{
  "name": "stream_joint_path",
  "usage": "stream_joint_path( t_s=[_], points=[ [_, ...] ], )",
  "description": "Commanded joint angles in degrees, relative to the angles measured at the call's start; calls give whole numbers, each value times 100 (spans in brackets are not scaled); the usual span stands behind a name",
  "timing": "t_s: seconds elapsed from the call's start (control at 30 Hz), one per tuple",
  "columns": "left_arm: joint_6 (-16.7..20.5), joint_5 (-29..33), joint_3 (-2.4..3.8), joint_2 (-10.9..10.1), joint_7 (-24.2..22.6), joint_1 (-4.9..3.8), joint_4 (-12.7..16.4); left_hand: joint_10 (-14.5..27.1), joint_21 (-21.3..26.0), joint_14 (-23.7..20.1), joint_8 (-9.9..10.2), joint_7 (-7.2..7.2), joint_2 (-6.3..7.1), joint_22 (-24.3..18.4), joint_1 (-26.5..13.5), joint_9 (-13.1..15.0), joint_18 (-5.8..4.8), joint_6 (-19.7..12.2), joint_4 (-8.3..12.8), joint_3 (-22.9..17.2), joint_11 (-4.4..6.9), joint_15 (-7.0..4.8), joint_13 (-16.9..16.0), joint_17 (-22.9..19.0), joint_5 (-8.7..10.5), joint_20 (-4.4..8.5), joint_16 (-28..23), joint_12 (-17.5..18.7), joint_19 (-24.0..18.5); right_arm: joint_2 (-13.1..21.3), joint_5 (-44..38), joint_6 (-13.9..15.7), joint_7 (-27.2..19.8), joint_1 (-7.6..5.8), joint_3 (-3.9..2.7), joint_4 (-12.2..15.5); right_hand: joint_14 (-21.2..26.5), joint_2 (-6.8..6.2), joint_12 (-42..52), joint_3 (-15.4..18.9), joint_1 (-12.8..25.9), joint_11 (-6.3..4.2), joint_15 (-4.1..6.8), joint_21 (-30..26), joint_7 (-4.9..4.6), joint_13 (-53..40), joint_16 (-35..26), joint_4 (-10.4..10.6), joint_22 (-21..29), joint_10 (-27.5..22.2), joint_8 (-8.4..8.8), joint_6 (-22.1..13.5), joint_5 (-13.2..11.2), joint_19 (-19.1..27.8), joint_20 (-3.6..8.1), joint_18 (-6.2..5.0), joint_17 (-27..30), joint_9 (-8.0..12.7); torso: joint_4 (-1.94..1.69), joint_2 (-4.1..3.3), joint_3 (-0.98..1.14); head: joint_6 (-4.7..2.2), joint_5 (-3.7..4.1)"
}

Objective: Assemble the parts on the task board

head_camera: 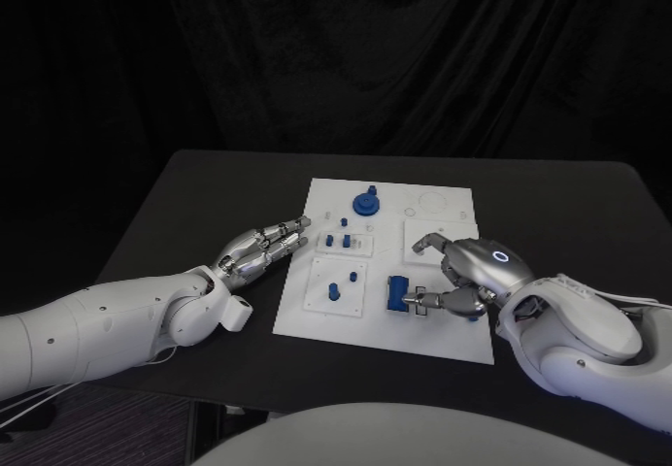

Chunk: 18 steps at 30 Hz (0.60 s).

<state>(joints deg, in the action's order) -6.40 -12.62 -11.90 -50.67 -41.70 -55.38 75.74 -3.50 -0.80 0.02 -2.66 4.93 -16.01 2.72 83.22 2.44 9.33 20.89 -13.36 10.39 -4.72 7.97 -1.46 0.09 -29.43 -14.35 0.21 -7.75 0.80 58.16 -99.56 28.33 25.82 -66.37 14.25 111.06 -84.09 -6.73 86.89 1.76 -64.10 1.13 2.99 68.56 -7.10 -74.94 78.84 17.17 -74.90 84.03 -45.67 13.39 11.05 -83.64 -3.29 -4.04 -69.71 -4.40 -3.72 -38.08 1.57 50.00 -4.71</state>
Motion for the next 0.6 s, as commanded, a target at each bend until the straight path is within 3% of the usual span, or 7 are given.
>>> stream_joint_path(
  t_s=[0.03,0.07,0.1,0.17,0.27,0.47,0.6],
  points=[
    [143,-13,-30,3,-231,48,4,1,15,-2,-28,-4,30,-28,32,8,87,39,2,-32,-38,-64,-8,-9,-56,71,-21,-47,-1,99,768,163,-6,-286,-8,58,-238,277,71,-119,-20,7,-6,31,2,-1064,25,-29,-955,272,-235,619,148,-58,11,-15,9,-63,-2,1,0,0,57],
    [152,-13,-30,2,-242,48,4,1,15,-2,-28,-4,30,-28,32,8,87,39,2,-32,-38,-64,-8,-9,-56,71,-21,-47,-1,119,848,104,20,-350,-8,57,-239,298,78,-125,-26,6,-5,36,6,-1076,27,-33,-956,281,-256,677,192,-60,11,-14,6,-70,-1,0,1,0,63],
    [170,-13,-30,2,-260,48,4,-1,15,-2,-29,-5,32,-30,37,9,89,42,-1,-35,-33,-77,-9,-9,-88,85,-21,-51,-2,163,992,-70,90,-478,-8,49,-263,432,206,-166,-103,-7,1,175,65,-1307,91,-55,-993,455,-428,1180,642,-104,18,11,-99,-131,-1,0,0,0,70],
    [195,-13,-30,2,-284,48,4,-3,15,-2,-31,-9,36,-31,40,9,90,50,-3,-36,-32,-84,-9,-9,-115,93,-21,-55,-2,218,1167,-353,204,-630,-8,26,-373,542,311,-189,-197,-15,10,693,119,-1506,401,-57,-1126,597,-477,1608,1294,-259,29,109,-602,-156,0,3,0,0,64],
    [253,-13,-30,2,-336,49,15,-16,17,-2,-37,-23,55,-39,43,11,91,72,-16,-29,-29,-114,-12,-9,-188,127,-21,-78,-5,306,1506,-845,421,-806,-8,-30,-377,646,311,-196,-170,-55,38,804,194,-1506,468,-46,-1148,597,-537,2104,1724,-282,49,124,-693,-208,-3,3,-2,0,73],
    [415,-13,-30,3,-521,49,51,-105,13,-2,-57,-71,62,-35,-4,17,58,161,-204,28,112,-186,-28,-9,-240,247,-21,-196,0,394,2274,-1410,714,-919,-8,-198,-358,748,311,-153,37,-145,111,841,307,-1506,466,-36,-1147,597,-525,2568,1790,-275,108,123,-649,-285,4,2,-1,0,74],
    [658,-13,-29,-27,-777,49,143,-291,-19,-2,-22,-204,42,29,-162,-8,-60,39,-361,168,257,-364,-43,-9,-75,535,-21,-337,45,463,2855,-1744,886,-910,-7,-333,-333,851,311,-90,242,-227,180,793,397,-1506,418,-36,-1128,597,-378,2960,1413,-241,172,110,-555,-329,0,1,0,0,81]
  ],
)
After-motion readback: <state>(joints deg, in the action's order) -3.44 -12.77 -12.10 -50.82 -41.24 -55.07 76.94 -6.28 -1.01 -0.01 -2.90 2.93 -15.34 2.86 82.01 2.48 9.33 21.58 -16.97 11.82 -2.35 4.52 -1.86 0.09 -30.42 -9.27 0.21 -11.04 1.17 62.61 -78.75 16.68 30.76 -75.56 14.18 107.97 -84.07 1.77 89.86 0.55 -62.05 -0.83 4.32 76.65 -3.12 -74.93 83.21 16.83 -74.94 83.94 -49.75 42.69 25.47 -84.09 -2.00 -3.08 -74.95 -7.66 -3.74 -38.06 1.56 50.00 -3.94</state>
